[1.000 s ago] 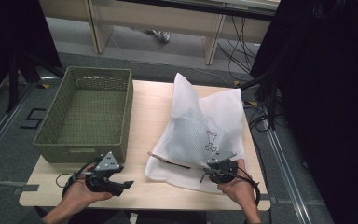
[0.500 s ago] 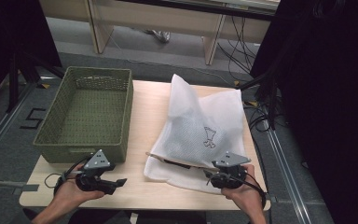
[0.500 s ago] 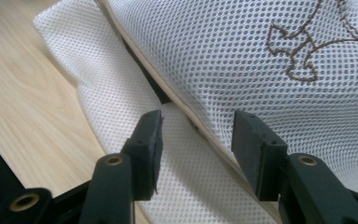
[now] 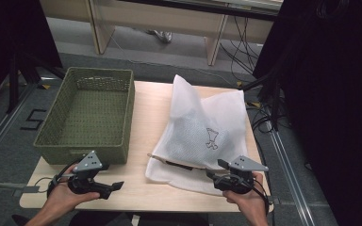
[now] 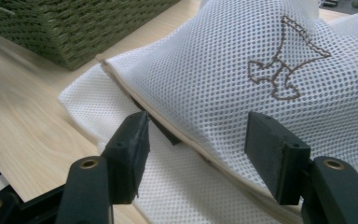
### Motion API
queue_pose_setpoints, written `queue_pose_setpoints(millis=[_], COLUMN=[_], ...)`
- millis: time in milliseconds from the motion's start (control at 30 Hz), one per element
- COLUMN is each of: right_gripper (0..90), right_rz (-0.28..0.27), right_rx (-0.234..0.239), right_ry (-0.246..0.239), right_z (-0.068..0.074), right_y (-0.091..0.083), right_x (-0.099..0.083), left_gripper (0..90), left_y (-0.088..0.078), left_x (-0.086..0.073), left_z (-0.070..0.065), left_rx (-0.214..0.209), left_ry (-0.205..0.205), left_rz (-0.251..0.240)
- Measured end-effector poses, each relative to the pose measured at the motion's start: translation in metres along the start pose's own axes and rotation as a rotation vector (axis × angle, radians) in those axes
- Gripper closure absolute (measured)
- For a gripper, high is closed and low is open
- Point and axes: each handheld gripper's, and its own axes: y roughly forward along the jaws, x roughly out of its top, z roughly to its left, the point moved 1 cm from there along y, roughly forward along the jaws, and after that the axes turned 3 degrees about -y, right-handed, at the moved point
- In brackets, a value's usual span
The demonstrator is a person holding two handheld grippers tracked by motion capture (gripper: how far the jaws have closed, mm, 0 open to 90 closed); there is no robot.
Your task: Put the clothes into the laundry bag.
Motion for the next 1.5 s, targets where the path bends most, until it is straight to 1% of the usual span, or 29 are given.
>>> queue_pose_setpoints(millis=[33,67,100,167,200,233,300,367,400,467,500,533,567,633,667,700,733,767,800,867,933,1000,1067,1100,1167,1233,1267,1367,1500], right_gripper=[39.5,39.2,38.8,38.0,37.6,37.0,36.4,35.7,35.2,34.9,34.6,34.4,34.1,32.6,32.4,32.3,32.0,31.7,31.3,30.9,30.1,29.9,29.8,29.7,29.4,29.3,29.3,29.2,29.1], right_rz=[-0.009,-0.005,0.008,0.009,0.008,-0.003,0.009,-0.008,-0.014,-0.010,-0.005,0.002,0.014,0.027,0.030,0.044,0.045,0.043,0.061,0.065,0.069,0.080,0.097,0.087,0.084,0.092,0.092,0.089,0.092], right_rx=[0.002,0.007,0.015,0.021,0.038,0.038,0.029,0.031,0.038,0.032,0.063,0.064,0.040,0.050,0.045,0.068,0.048,0.042,0.042,0.041,0.048,0.028,0.038,0.036,0.046,0.042,0.039,0.043,0.043], right_ry=[0.006,0.002,0.018,0.015,0.006,0.007,0.005,0.033,0.025,0.006,0.013,0.010,0.011,0.017,0.009,0.011,0.001,0.022,0.022,-0.001,0.004,-0.016,0.019,-0.009,-0.005,-0.003,0.006,-0.012,-0.011], right_z=[0.002,0.004,0.007,0.011,0.011,0.013,0.015,0.020,0.022,0.026,0.028,0.030,0.032,0.036,0.037,0.038,0.039,0.042,0.043,0.043,0.044,0.044,0.047,0.045,0.045,0.045,0.046,0.044,0.044], right_y=[0.001,0.002,0.001,0.003,0.004,0.005,0.003,0.002,0.002,0.000,0.001,0.000,-0.002,-0.003,-0.004,-0.004,-0.005,-0.006,-0.008,-0.007,-0.007,-0.009,-0.010,-0.010,-0.010,-0.011,-0.012,-0.012,-0.011], right_x=[-0.001,-0.002,-0.004,-0.006,-0.007,-0.008,-0.009,-0.011,-0.012,-0.015,-0.016,-0.019,-0.021,-0.025,-0.027,-0.029,-0.030,-0.031,-0.032,-0.034,-0.035,-0.036,-0.038,-0.038,-0.039,-0.040,-0.040,-0.041,-0.041], left_gripper=[15.8,15.8,15.8,15.8,15.8,15.8,15.9,15.8,16.0,16.0,16.1,16.2,16.1,16.2,16.2,16.2,16.1,16.2,16.2,16.1,16.2,16.2,16.1,16.1,16.1,16.1,16.1,16.1,16.1], left_y=[-0.002,-0.003,-0.005,-0.008,-0.009,-0.011,-0.014,-0.017,-0.019,-0.023,-0.026,-0.028,-0.030,-0.034,-0.034,-0.036,-0.037,-0.037,-0.038,-0.038,-0.038,-0.038,-0.038,-0.038,-0.038,-0.037,-0.037,-0.036,-0.036], left_x=[-0.001,-0.002,-0.003,-0.004,-0.005,-0.006,-0.008,-0.010,-0.010,-0.013,-0.015,-0.017,-0.018,-0.022,-0.023,-0.025,-0.026,-0.027,-0.028,-0.031,-0.032,-0.033,-0.033,-0.033,-0.033,-0.033,-0.033,-0.033,-0.033], left_z=[0.000,0.000,0.001,0.003,0.004,0.004,0.004,0.005,0.006,0.007,0.007,0.007,0.008,0.010,0.010,0.011,0.011,0.010,0.010,0.007,0.007,0.007,0.006,0.006,0.006,0.006,0.006,0.006,0.006], left_rx=[-0.006,0.005,0.002,0.010,0.014,0.012,0.017,0.032,0.026,0.030,0.037,0.037,0.039,0.043,0.050,0.049,0.059,0.061,0.050,0.055,0.045,0.055,0.054,0.061,0.053,0.062,0.050,0.051,0.050], left_ry=[0.005,0.008,0.008,0.040,0.039,0.024,0.026,0.028,0.027,0.027,0.027,0.025,0.023,0.022,0.012,0.013,0.015,0.012,0.018,0.024,0.030,0.032,0.030,0.032,0.034,0.032,0.037,0.033,0.035], left_rz=[0.008,-0.002,0.004,-0.008,-0.008,-0.009,-0.017,-0.027,-0.019,-0.031,-0.025,-0.033,-0.024,-0.029,-0.046,-0.028,-0.027,-0.037,-0.030,-0.018,-0.014,-0.017,-0.019,-0.017,-0.020,-0.014,-0.014,-0.019,-0.014])
